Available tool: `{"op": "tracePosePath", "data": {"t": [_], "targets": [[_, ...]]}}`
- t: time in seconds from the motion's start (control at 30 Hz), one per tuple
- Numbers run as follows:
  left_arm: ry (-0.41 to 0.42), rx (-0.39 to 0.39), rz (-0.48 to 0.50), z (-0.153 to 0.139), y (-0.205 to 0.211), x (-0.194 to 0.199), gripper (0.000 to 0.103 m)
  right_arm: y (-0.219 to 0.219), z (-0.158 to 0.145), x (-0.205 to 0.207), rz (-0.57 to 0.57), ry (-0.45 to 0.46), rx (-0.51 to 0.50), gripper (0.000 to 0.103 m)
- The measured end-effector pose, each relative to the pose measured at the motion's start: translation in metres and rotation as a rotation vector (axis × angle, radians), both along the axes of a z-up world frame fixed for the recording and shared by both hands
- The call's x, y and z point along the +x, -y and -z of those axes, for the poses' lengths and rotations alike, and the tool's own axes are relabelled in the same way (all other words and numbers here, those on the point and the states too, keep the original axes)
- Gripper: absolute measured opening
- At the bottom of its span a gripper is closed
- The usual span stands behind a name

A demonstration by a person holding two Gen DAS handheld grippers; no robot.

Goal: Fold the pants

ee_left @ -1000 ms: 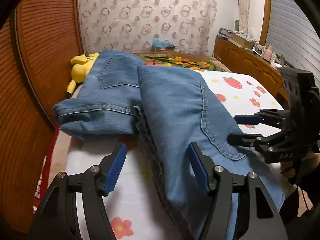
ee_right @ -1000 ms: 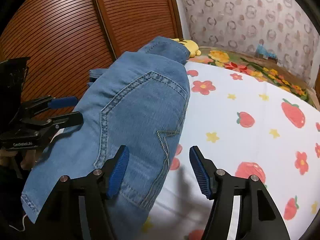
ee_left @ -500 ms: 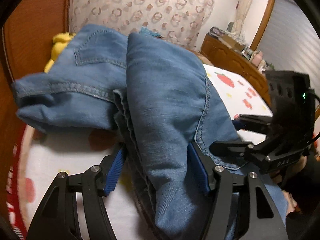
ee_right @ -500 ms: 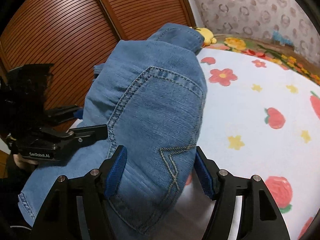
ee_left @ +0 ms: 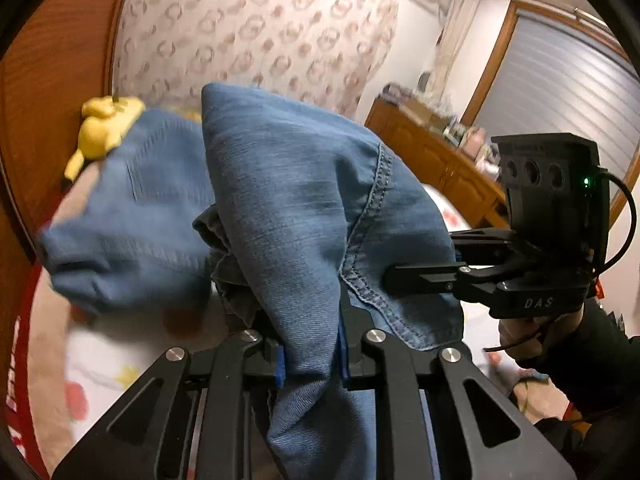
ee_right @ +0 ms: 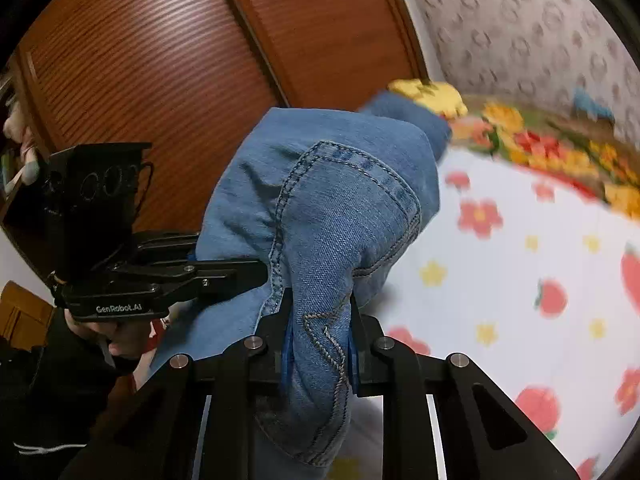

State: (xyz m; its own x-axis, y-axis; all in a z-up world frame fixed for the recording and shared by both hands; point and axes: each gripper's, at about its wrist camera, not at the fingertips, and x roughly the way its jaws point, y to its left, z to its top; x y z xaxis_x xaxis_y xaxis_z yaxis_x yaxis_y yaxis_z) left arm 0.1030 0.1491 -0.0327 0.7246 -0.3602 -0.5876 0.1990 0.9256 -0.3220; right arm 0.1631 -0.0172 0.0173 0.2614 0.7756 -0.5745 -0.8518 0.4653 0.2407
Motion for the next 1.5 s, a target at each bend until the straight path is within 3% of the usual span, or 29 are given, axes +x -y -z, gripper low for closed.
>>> {"op": "tracePosePath", "data": {"t": [0.2, 0.43, 0.6, 0.7, 0.83, 0.93, 1.07, 1.17, 1.33, 1.43, 1.5], "targets": [[0.131, 0.019, -0.038, -0.052, -0.018, -0.014, 0.019, -0.018, -0.056, -0.008, -0.049, 0.126, 0.001, 0.020], [0.225, 0.069, -0.135, -0.103, -0.059, -0.010, 0.019, -0.069, -0.108, 0.001, -0.121, 0.233, 0.018, 0.020], [0.270, 0.125, -0.225, -0.131, -0.098, -0.007, 0.019, -0.103, -0.132, 0.018, -0.185, 0.231, 0.090, 0.020], [0.261, 0.171, -0.261, -0.138, -0.119, 0.009, 0.019, -0.114, -0.130, 0.040, -0.208, 0.186, 0.142, 0.020], [0.207, 0.214, -0.266, -0.127, -0.132, 0.047, 0.019, -0.131, -0.099, 0.088, -0.196, 0.094, 0.178, 0.020], [0.121, 0.218, -0.241, -0.100, -0.139, 0.084, 0.019, -0.139, -0.064, 0.128, -0.153, 0.044, 0.168, 0.020], [-0.055, 0.205, -0.183, -0.030, -0.134, 0.152, 0.019, -0.140, -0.006, 0.182, -0.055, -0.049, 0.075, 0.025], [-0.117, 0.209, -0.158, 0.002, -0.130, 0.180, 0.020, -0.134, 0.024, 0.203, 0.006, -0.085, 0.013, 0.032], [-0.129, 0.191, -0.153, 0.012, -0.134, 0.197, 0.025, -0.119, 0.025, 0.219, 0.069, -0.067, -0.008, 0.048], [-0.128, 0.202, -0.161, 0.006, -0.135, 0.197, 0.030, -0.119, 0.009, 0.221, 0.112, 0.024, -0.018, 0.049], [-0.125, 0.222, -0.183, -0.003, -0.126, 0.191, 0.039, -0.115, -0.005, 0.206, 0.125, 0.084, 0.002, 0.049]]}}
